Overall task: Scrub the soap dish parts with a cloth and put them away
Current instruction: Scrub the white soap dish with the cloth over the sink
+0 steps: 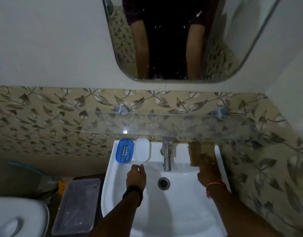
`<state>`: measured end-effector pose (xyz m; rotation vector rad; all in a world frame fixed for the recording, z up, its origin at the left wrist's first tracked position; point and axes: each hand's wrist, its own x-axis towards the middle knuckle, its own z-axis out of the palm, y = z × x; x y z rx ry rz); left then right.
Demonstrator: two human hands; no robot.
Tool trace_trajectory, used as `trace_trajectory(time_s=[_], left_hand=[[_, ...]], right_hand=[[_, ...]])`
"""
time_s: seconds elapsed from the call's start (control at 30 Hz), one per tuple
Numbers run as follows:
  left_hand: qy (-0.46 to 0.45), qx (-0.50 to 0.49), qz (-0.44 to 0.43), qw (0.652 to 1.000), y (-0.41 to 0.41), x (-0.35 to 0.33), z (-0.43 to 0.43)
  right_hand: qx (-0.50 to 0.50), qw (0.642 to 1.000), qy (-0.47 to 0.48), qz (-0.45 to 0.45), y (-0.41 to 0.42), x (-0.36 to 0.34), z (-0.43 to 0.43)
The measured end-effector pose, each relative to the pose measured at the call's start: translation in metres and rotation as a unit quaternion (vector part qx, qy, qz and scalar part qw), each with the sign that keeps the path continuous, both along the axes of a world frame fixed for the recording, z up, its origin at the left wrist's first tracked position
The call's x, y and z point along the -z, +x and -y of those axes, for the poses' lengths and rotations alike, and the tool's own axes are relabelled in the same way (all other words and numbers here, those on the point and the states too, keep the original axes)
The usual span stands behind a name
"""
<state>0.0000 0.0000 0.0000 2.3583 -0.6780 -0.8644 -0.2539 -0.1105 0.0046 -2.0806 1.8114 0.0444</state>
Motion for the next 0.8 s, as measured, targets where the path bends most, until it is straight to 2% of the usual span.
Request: trace_trajectory(time_s=[0.13, 0.27, 0.33, 0.47, 0.6, 0.7, 0.8], left_hand=[[-0.035, -0.101, -0.078, 0.991, 0.007, 0.002, 0.023], [-0.015, -0.099, -0.105, 0.989, 0.017, 0.009, 0.044], [-0.003, -0.09, -0.099, 0.991, 0.022, 0.013, 0.051], [0.028, -0.101, -0.121, 0.987, 0.029, 0.018, 0.054], [-0.037, -0.185, -0.187, 0.964, 0.022, 0.021, 0.049], [-0.07, -0.215, -0.225, 0.948, 0.018, 0.021, 0.045], [-0.087, -0.222, -0.249, 0.939, 0.014, 0.018, 0.036]], right_hand=[[0.034, 0.999, -0.026, -0.034, 0.0, 0.016, 0.005], [-0.046, 0.989, -0.069, -0.12, 0.001, 0.029, 0.014], [-0.03, 0.987, -0.092, -0.132, 0.002, 0.031, 0.017], [-0.021, 0.987, -0.134, -0.088, 0.0, 0.028, 0.024], [-0.025, 0.992, -0.122, -0.002, -0.003, 0.025, 0.03], [-0.047, 0.993, -0.107, 0.007, -0.011, 0.016, 0.024], [-0.084, 0.981, -0.131, 0.117, -0.016, 0.01, 0.007]])
